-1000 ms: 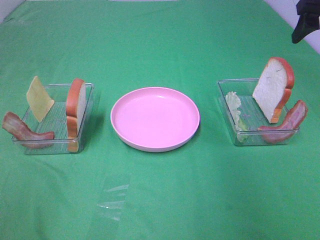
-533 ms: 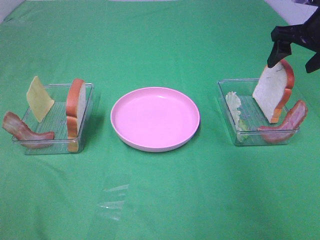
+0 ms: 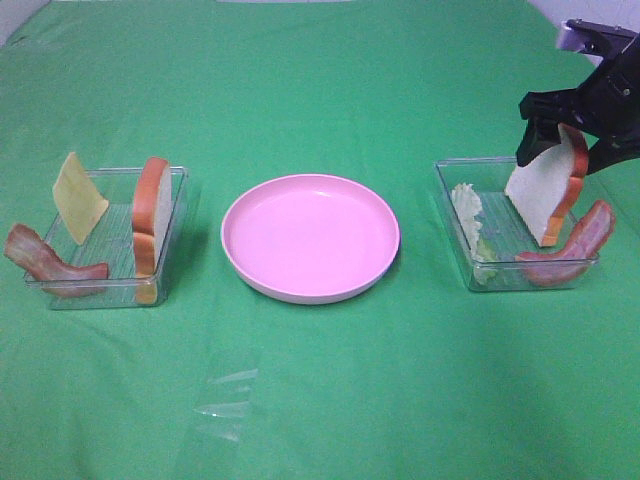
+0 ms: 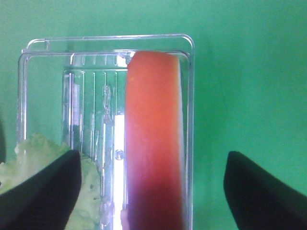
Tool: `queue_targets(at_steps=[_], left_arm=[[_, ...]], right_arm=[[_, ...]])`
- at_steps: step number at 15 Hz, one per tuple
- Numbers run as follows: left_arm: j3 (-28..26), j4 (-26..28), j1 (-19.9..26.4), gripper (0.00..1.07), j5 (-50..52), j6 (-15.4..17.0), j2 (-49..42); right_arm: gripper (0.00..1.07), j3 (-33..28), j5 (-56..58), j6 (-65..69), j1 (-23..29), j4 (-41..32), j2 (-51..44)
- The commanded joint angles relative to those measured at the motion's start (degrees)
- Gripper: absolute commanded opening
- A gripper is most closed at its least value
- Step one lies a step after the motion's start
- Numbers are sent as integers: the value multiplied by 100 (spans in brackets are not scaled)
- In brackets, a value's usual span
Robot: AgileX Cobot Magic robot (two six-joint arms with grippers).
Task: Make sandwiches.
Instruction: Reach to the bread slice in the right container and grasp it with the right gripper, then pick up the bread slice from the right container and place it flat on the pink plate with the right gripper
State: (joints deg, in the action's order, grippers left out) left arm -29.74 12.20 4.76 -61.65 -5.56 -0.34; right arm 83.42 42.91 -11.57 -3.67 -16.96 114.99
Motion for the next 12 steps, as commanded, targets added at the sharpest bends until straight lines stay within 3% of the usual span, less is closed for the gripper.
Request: queue_targets(at_steps=[1, 7, 9, 12], left_arm=[[11, 17, 0, 101, 11, 34, -80], [11, 17, 0, 101, 11, 34, -80], [11, 17, 0, 101, 11, 34, -80], [11, 17, 0, 101, 11, 34, -80]], right_arm=[[67, 29, -86, -86, -17, -80, 29], [15, 29, -17, -86, -17, -155, 29], [9, 29, 17, -86, -17, -172, 23], [9, 34, 29, -92, -17, -172, -138]])
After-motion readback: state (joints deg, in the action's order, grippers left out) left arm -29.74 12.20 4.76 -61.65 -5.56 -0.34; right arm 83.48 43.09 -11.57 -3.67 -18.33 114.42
